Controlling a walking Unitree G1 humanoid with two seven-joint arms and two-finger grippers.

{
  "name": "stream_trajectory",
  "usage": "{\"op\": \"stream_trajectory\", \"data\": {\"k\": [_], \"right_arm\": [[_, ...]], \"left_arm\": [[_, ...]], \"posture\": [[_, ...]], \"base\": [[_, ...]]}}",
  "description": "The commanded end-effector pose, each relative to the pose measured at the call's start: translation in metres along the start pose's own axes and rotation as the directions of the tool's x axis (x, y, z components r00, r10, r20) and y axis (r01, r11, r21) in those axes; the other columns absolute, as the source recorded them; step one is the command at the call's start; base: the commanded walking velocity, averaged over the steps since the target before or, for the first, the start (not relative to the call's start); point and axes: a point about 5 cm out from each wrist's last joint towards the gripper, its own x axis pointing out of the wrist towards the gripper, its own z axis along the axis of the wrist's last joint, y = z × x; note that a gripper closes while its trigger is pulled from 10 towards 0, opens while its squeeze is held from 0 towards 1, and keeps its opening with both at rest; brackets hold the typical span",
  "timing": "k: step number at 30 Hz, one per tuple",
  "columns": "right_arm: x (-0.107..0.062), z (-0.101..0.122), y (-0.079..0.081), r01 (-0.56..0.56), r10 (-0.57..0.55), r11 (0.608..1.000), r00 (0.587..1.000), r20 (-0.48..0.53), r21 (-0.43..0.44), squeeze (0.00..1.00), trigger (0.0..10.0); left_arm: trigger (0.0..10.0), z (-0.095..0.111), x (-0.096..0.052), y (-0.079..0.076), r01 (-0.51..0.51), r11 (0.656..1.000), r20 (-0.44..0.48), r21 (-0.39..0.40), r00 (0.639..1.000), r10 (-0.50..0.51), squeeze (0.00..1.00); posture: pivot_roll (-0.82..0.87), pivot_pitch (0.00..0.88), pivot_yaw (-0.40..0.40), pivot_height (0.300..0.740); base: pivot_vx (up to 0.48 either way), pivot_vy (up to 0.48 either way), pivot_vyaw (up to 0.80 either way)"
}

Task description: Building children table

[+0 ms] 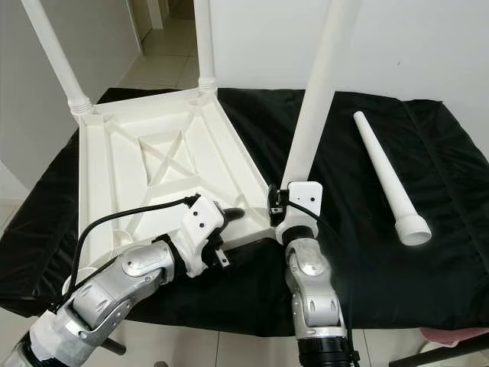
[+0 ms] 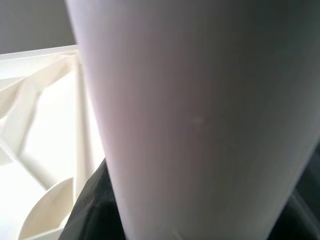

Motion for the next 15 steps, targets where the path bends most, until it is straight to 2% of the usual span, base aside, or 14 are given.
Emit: {"op": "stream_trajectory", "data": {"k": [1,5,9,10,11,12,15], "right_arm": [[-0.002,-0.010,0.004,0.065,-0.062,0.997,0.996,-0.072,0.049,0.00,10.0],[0.001,-0.002,0.009,0.100,-0.096,0.991,0.994,-0.047,0.088,0.00,10.0],[-0.001,0.001,0.009,0.085,-0.083,0.994,0.996,-0.034,0.064,0.00,10.0],[-0.003,0.001,0.011,0.067,-0.066,0.996,0.997,-0.033,0.055,0.42,10.0],[-0.004,0.000,0.012,0.055,-0.053,0.997,0.998,-0.033,0.050,0.42,10.0],[-0.005,0.001,0.013,0.041,-0.040,0.998,0.999,-0.027,0.051,1.00,10.0],[-0.006,0.005,0.009,0.035,-0.035,0.998,0.999,-0.001,0.048,1.00,10.0]], "left_arm": [[10.0,-0.003,-0.002,-0.009,0.140,0.990,-0.015,0.001,0.990,-0.140,0.00],[10.0,-0.005,-0.002,-0.008,0.120,0.993,-0.014,-0.005,0.993,-0.120,0.00],[10.0,-0.005,-0.001,-0.009,0.122,0.992,-0.010,-0.009,0.992,-0.122,0.00],[10.0,-0.005,-0.001,-0.009,0.123,0.992,-0.009,-0.008,0.992,-0.123,0.00],[10.0,-0.005,0.000,-0.009,0.124,0.992,-0.008,-0.006,0.992,-0.124,0.00],[10.0,-0.004,0.000,-0.008,0.123,0.992,-0.007,-0.004,0.992,-0.123,0.00],[10.0,-0.004,0.000,-0.006,0.116,0.993,-0.004,0.001,0.993,-0.116,0.00]], "posture": [[-0.06,0.068,0.019,0.740],[-0.06,0.064,0.015,0.740],[-0.07,0.063,0.009,0.740],[-0.07,0.061,0.009,0.740],[-0.07,0.059,0.008,0.740],[-0.07,0.059,0.007,0.740],[-0.08,0.056,0.006,0.740]], "base": [[0.000,0.000,0.00],[0.000,0.000,0.00],[0.000,0.000,0.00],[0.000,0.000,0.00],[0.000,0.000,0.00],[0.000,0.000,0.00],[0.000,0.000,0.00]]}}
